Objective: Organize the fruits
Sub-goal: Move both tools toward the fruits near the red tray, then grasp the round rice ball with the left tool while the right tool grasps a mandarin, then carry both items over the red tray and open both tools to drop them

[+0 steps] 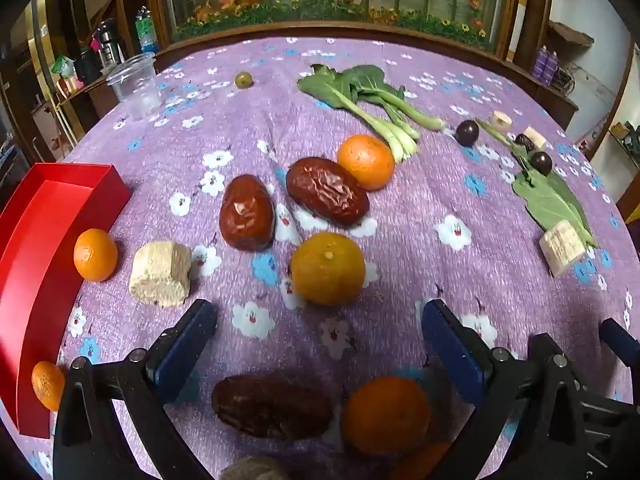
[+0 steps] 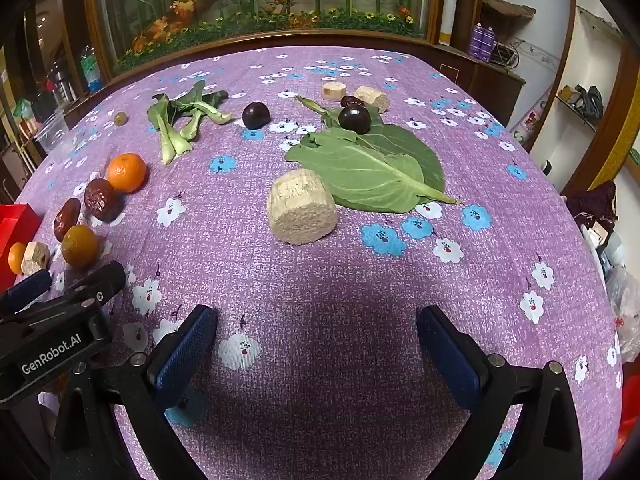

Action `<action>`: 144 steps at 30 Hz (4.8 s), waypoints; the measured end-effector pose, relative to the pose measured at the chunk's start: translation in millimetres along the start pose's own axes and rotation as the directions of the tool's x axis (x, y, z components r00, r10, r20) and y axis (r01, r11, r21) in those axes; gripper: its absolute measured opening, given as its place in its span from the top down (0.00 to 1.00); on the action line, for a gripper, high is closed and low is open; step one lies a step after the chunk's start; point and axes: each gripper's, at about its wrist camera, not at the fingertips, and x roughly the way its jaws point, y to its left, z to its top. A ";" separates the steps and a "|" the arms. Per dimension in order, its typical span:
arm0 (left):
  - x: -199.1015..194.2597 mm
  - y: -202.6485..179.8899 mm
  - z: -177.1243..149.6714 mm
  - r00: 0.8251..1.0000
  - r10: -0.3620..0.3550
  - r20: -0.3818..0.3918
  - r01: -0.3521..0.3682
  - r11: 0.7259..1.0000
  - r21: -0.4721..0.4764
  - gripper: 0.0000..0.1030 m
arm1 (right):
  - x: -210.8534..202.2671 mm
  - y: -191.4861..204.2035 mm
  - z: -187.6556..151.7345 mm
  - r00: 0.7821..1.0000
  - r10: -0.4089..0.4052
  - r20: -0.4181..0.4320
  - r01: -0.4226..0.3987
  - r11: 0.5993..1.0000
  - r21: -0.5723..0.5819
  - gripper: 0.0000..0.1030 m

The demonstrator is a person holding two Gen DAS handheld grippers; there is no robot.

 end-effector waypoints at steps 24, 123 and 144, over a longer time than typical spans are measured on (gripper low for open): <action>-141.0 73.6 -34.4 0.964 -0.113 0.242 0.098 0.993 0.071 0.04 | -81.8 20.4 -35.1 0.992 0.073 0.099 -0.078 0.995 0.056 0.00; -109.6 318.0 -41.8 0.978 0.143 0.154 -0.100 0.961 -0.259 0.72 | -101.9 312.9 -13.9 0.776 0.611 -0.159 -0.623 0.700 -0.350 0.64; -117.7 327.3 -50.0 0.970 0.180 0.161 -0.125 0.944 -0.306 0.33 | -76.8 354.5 -30.1 0.780 0.597 -0.185 -0.616 0.683 -0.394 0.47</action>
